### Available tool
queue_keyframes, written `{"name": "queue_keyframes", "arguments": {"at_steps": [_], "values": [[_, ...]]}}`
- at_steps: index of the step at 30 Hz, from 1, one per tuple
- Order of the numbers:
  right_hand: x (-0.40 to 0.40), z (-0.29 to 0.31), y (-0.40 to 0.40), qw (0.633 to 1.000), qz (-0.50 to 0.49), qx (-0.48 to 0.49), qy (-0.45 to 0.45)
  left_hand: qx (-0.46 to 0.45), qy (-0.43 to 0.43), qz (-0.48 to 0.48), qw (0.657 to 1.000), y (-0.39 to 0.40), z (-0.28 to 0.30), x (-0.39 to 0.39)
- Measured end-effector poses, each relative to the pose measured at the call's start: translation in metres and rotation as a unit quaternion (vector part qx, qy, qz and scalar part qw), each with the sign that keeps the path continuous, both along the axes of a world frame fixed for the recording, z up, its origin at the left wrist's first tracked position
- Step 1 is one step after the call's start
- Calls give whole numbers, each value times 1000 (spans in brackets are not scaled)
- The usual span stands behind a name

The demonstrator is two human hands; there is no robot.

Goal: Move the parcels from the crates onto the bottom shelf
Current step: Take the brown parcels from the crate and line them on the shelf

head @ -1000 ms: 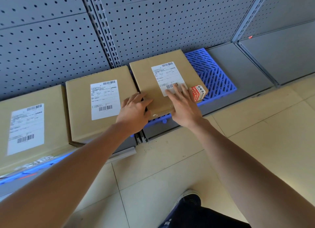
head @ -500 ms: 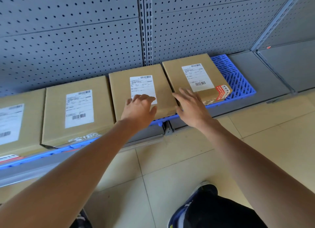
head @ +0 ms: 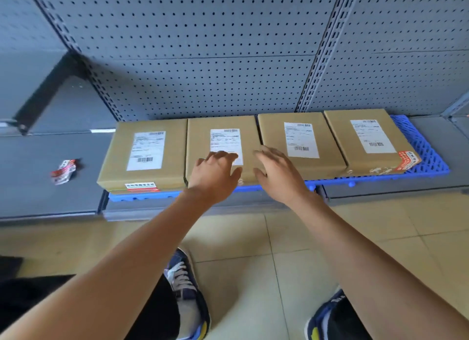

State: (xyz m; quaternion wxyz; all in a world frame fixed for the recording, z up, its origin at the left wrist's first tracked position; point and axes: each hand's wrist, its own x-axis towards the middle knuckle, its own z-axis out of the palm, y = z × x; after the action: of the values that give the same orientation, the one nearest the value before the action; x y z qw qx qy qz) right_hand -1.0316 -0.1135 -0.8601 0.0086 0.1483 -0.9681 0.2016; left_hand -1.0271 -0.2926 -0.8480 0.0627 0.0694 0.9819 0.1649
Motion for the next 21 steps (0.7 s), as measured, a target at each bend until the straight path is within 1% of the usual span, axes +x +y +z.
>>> {"name": "queue_keyframes", "arguments": {"at_steps": [5, 9, 13, 21], "values": [[16, 23, -104, 998, 60, -9, -16, -8, 0, 73, 997, -105, 26, 40], [24, 47, -183, 992, 124, -26, -9, -14, 14, 145, 989, -188, 59, 76], [37, 67, -255, 981, 189, -38, -22, -28, 28, 226, 973, -251, 87, 111], [77, 95, -376, 947, 314, -53, -33, -40, 29, 363, 930, -349, 121, 194]]}}
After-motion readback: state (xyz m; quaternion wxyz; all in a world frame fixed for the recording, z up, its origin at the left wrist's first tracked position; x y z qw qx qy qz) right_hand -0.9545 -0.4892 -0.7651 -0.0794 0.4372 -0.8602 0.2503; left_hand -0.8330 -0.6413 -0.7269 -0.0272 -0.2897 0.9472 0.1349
